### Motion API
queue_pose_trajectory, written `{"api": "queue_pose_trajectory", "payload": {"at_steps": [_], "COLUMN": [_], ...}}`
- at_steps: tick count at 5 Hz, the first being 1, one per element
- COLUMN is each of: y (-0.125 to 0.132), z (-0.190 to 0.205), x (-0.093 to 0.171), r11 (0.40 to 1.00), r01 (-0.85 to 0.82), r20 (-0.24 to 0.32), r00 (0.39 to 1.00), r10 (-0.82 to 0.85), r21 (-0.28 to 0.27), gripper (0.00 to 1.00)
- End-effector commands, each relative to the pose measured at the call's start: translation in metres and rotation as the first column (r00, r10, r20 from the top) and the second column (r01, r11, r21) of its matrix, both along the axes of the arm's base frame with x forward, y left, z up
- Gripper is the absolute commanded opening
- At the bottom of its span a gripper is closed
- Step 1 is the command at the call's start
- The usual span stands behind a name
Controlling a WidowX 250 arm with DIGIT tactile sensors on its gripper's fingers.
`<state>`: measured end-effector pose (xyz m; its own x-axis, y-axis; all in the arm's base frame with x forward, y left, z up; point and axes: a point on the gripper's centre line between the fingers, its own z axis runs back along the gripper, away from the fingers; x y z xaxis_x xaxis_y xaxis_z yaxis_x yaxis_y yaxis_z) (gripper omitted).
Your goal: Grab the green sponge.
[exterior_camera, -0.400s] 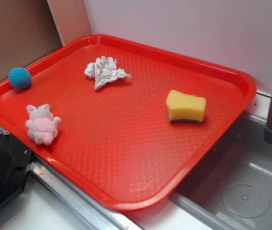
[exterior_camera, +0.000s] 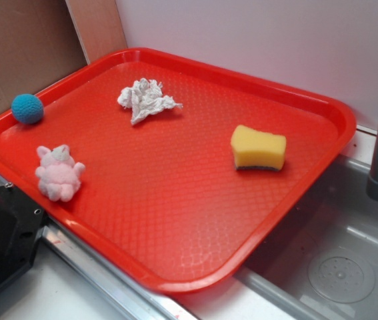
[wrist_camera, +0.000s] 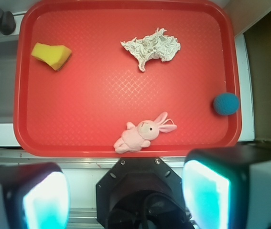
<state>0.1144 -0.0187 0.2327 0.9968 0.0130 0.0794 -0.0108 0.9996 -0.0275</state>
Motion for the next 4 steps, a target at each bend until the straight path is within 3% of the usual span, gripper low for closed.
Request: {"api": "queue_pose_trajectory", "payload": {"at_steps": [1, 2, 3, 4], "y": [-0.005, -0.019, -0.033, -0.052], "z": [0.002, -0.009, -0.02, -0.038], "x": [0.027, 0.053, 0.076, 0.099], "r11": [0.973, 0.928, 0.844, 0.768], "r01": [0.231, 0.371, 0.535, 0.64], "r20": [0.083, 0.118, 0.173, 0.174], "r00": [0.97, 0.92, 0.828, 0.752], "r10": [-0.229, -0.372, -0.534, -0.636], "r21": [-0.016, 0.031, 0.044, 0.037], "gripper": [1.0, 1.0, 1.0, 1.0]}}
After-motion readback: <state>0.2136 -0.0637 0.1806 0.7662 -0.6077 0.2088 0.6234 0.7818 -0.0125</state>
